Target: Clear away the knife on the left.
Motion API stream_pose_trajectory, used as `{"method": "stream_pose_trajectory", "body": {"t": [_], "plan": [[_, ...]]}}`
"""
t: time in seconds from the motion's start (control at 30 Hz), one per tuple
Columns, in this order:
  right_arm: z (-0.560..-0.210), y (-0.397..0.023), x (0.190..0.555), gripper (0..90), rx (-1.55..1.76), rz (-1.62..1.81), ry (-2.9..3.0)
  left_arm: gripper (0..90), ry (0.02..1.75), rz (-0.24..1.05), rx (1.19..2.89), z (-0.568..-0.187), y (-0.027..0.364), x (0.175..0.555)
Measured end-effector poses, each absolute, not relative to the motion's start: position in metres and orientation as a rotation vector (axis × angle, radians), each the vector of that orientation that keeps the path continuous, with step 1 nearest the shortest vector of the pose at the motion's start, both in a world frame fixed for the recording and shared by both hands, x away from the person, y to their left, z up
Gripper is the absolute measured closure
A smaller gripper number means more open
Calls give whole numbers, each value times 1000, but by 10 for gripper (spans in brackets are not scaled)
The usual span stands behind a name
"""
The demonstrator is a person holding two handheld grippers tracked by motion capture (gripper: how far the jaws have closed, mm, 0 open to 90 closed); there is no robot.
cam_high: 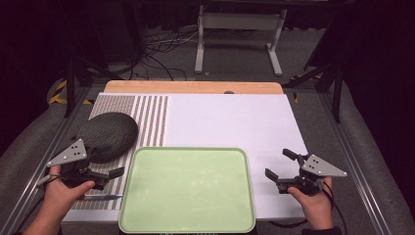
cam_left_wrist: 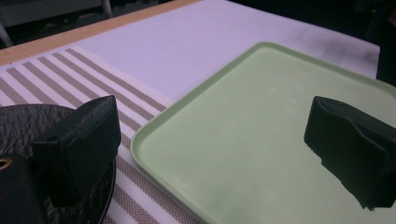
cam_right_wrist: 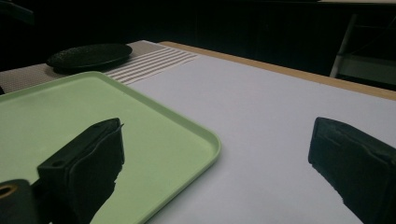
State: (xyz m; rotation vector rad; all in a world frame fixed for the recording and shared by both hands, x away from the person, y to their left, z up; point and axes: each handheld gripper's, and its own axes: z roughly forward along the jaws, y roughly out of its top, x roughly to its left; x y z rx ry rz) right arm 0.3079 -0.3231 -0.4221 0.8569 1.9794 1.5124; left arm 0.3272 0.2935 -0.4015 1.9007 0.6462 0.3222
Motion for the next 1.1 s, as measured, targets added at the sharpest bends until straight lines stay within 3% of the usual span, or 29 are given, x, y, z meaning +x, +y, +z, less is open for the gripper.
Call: {"method": "stream_pose_trajectory", "body": {"t": [1.1], "plan": [[-429, -315, 314, 38, 845, 1513, 2026, 88, 603, 268, 2381, -381, 305, 335]]}}
